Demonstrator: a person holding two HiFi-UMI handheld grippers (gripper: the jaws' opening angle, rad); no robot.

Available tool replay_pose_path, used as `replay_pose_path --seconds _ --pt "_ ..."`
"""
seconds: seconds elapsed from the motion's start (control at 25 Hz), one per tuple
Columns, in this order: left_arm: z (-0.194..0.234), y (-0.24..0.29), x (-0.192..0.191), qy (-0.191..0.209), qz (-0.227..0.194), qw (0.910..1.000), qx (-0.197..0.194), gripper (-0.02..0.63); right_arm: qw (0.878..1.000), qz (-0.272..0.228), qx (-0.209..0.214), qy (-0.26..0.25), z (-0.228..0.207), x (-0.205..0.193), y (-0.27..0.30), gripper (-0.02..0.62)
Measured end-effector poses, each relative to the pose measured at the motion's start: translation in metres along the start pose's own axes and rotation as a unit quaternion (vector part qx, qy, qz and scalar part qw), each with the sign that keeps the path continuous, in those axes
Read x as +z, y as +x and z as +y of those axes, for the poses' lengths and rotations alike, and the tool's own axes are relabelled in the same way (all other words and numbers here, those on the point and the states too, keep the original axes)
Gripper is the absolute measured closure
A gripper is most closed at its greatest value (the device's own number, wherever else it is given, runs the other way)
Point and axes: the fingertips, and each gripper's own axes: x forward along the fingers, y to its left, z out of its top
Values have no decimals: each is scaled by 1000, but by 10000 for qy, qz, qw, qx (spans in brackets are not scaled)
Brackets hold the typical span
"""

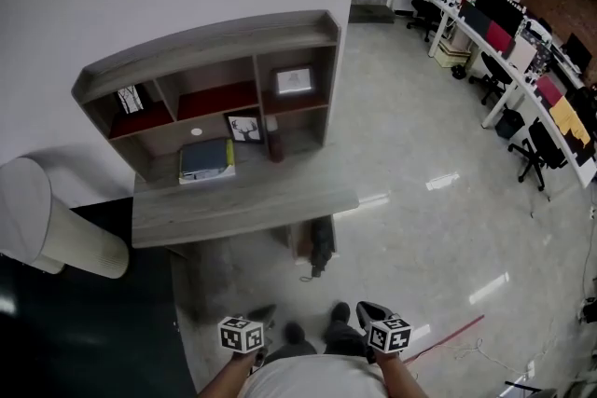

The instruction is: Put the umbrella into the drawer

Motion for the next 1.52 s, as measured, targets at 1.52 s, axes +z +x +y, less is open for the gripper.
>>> replay_pose_path --seconds 1.52 --pt "-104 38 15 -19 -520 9986 123 606 9941 -199 762 -747 -57 44 -42 591"
